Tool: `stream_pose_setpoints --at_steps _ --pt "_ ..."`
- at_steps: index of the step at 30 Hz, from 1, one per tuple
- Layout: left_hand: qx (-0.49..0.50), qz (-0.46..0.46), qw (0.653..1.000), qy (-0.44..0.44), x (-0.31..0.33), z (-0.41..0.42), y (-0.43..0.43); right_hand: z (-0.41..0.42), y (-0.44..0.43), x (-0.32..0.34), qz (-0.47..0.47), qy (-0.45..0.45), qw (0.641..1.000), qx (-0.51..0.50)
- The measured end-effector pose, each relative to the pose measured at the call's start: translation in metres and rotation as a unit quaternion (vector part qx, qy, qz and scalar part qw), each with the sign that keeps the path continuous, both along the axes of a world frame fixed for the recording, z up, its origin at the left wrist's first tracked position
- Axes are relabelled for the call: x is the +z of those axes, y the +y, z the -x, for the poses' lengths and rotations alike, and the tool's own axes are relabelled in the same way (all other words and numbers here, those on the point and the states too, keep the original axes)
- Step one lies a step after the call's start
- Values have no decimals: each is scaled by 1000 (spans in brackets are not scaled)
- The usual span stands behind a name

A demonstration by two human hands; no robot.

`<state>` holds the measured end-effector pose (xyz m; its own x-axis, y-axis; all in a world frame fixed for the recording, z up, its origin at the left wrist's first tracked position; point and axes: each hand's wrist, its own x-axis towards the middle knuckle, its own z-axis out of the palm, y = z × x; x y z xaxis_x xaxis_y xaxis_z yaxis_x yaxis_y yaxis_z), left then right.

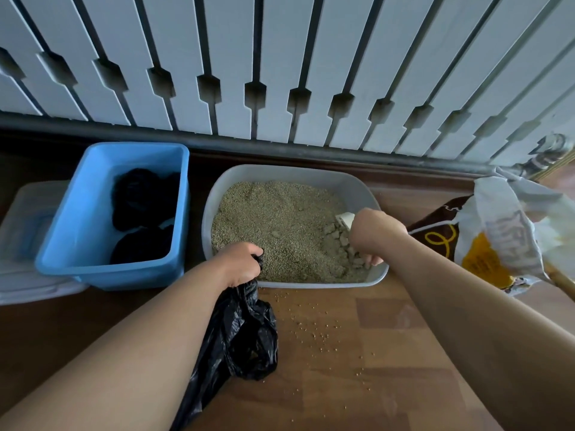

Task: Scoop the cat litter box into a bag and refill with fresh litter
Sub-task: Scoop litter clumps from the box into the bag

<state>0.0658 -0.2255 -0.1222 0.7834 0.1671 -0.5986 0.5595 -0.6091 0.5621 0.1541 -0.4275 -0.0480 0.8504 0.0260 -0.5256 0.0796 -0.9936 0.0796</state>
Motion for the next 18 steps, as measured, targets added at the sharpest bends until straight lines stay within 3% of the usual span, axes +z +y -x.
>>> stream_pose_setpoints --at_steps 4,11,14,18 --pt "1 -8 1000 -3 -3 0 1 -8 -1 15 -105 -31 993 -49" --pt "-8 14 1000 -5 3 1 2 -1 9 7 18 -92 996 5" --pt "-11 8 1000 -2 4 1 2 5 18 -1 13 -73 996 45" --pt "-15 -11 1000 2 4 0 1 -1 18 20 -13 -111 993 43"
